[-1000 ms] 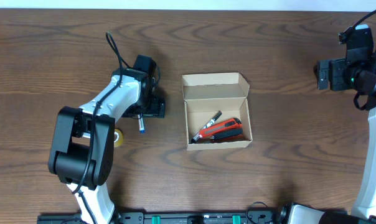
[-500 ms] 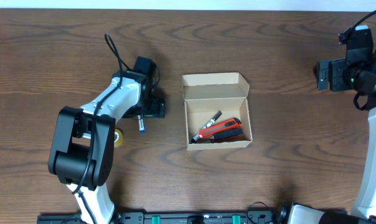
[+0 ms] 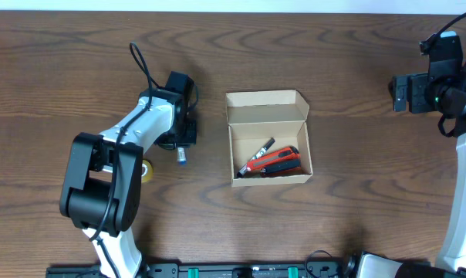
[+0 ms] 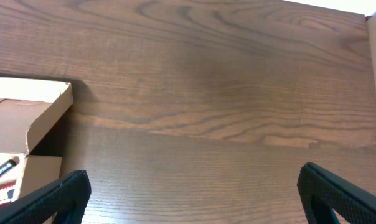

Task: Pack container
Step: 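Reach left gripper to the blue-capped marker and grasp it, then carry the blue-capped marker into the box and release it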

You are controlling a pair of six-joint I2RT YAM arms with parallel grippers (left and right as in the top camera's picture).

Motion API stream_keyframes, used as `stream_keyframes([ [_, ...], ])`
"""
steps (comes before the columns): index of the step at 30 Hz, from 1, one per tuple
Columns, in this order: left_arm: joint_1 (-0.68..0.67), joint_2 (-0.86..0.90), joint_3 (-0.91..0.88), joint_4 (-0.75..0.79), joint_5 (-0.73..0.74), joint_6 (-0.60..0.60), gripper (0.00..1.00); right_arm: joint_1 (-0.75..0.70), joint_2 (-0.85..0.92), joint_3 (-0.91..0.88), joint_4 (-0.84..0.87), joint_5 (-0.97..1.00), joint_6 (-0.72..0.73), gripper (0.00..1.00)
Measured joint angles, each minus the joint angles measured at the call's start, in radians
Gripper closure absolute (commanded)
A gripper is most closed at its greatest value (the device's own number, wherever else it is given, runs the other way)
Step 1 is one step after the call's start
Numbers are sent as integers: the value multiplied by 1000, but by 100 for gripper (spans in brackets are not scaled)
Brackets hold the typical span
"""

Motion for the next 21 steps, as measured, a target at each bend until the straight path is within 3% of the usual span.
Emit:
stream_keyframes([
  [7,1,-4,-2,-2,22,16,94,0,0,0,8,0,0,1],
  [14,1,-26,-1,-24,130,119,94,-27,0,0,11,0,1,1],
  [21,-16,-272,75,-73,170,239,94,-40,0,0,10,0,7,1],
])
